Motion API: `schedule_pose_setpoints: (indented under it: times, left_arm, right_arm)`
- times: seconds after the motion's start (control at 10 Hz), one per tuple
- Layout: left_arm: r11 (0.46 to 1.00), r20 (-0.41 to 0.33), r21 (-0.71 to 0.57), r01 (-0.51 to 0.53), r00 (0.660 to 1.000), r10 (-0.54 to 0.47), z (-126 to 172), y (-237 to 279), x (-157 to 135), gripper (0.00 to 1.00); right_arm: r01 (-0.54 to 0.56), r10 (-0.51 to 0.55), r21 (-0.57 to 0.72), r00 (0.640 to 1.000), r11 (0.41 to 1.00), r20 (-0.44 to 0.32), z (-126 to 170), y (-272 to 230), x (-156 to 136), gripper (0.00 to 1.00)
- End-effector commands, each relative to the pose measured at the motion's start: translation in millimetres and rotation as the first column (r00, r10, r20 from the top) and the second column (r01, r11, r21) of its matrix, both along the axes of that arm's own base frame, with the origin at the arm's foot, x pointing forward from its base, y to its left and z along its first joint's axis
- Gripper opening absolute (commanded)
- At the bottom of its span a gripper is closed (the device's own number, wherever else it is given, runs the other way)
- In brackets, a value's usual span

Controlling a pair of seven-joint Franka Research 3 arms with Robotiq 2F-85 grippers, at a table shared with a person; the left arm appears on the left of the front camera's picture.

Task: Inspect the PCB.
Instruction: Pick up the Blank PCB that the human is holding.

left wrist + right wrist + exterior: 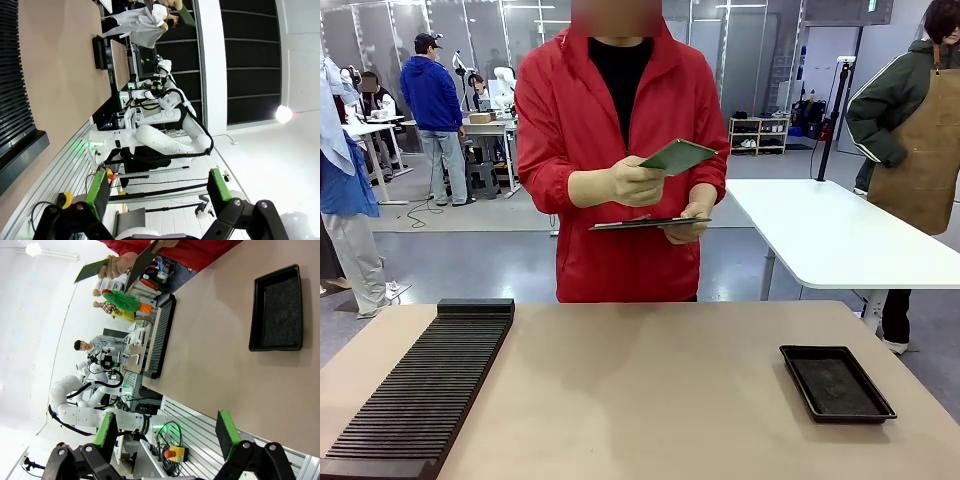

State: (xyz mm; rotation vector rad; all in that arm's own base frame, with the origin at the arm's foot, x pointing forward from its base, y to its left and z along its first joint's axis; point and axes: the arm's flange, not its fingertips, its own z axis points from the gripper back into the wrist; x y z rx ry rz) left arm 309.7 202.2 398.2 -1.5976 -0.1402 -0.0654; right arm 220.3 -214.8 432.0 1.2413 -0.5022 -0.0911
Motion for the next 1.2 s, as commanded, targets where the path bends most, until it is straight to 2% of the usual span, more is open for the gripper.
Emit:
schedule_pose_setpoints:
  times: [0.0, 0.6, 0.7, 0.8, 0.9, 1.0, 1.1]
  left_arm:
    - [1.0, -0.002, 0.002, 0.008, 1.0, -0.008, 2, -1, -1, 1.0]
    - [1.0, -0.002, 0.002, 0.008, 1.0, -0.008, 2, -1, -1, 1.0]
    - [1.0, -0.002, 0.002, 0.008, 1.0, -0.008, 2, -1, -1, 1.0]
    - [1.0, -0.002, 0.002, 0.008, 1.0, -0.008, 2, -1, -1, 1.0]
    - [1.0, -0.002, 0.002, 0.008, 1.0, -0.008, 2, -1, -1, 1.0]
    - [1.0, -0.002, 0.002, 0.008, 1.0, -0.008, 2, -1, -1, 1.0]
    - [1.0, -0.002, 0.002, 0.008, 1.0, -0.008, 2, -1, -1, 1.0]
  right_arm:
    - [-0.001, 0.001, 0.005, 1.0, 1.0, 0.019, 1, -1, -1, 1.0]
    - [-0.001, 0.001, 0.005, 1.0, 1.0, 0.019, 1, -1, -1, 1.0]
    - [0.0, 0.0, 0.0, 1.0, 1.0, 0.0, 0, 0, 0, 1.0]
    - [-0.062, 0.062, 0.034, 0.998, 0.998, -0.01, 19, 5, 0, 1.0]
    - [0.037, -0.028, 0.123, 0.997, 0.992, -0.074, 38, 14, 16, 1.0]
    - [-0.029, 0.06, 0.21, 0.988, 0.977, -0.145, 55, 31, 33, 1.0]
    - [-0.075, 0.118, 0.203, 0.971, 0.976, -0.209, 67, 51, 49, 1.0]
